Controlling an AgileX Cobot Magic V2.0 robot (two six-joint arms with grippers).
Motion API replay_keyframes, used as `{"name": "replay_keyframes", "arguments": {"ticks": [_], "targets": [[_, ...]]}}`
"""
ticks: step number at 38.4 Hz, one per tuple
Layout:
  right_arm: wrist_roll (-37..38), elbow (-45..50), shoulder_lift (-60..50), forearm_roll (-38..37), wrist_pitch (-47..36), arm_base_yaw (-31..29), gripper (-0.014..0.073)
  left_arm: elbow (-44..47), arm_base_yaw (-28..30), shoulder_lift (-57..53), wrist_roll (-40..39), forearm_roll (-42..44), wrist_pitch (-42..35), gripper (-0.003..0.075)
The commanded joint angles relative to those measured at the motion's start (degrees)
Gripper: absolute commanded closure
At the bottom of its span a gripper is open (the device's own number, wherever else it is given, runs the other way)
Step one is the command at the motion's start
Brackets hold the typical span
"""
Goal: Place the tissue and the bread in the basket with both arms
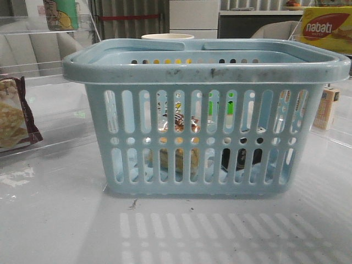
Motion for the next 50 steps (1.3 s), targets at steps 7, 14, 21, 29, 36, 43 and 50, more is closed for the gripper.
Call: {"name": "replay_keyframes", "arguments": {"ticks": [7, 14, 21, 29, 36, 43, 50], "targets": [[-0.5, -1.5, -0.1, -0.8, -4.0, -0.2, 0.0013, 13.4, -1.0, -17.7, 0.2, -1.2, -2.8, 0.0279], [-0.5, -1.5, -0.1, -0.8, -4.0, -0.2, 0.0013, 24.5, -1.0, -28.9, 0.2, -1.0, -2.3, 0.0279], [-0.5, -1.5, -0.1, -0.8, -3.5, -0.2, 0.0013, 32.8, -1.0, -39.1, -4.1, 2.3, -1.9, 0.0287], [-0.5, -1.5, 0.2, -0.9, -1.5, -0.2, 0.0013, 37.7, -1.0, -44.7, -15.5, 12.1, -1.7, 0.0286], [-0.5, -1.5, 0.2, -0.9, 1.0, -0.2, 0.0107, 38.1, -1.0, -44.6, -16.9, 12.1, -1.8, 0.0300], [-0.5, -1.5, 0.2, -0.9, 1.9, -0.2, 0.0386, 38.1, -1.0, -44.6, -17.7, 12.2, -1.9, 0.0469], [-0.5, -1.5, 0.2, -0.9, 2.3, -0.2, 0.0533, 38.1, -1.0, -44.6, -17.7, 12.2, -1.9, 0.0629]]}}
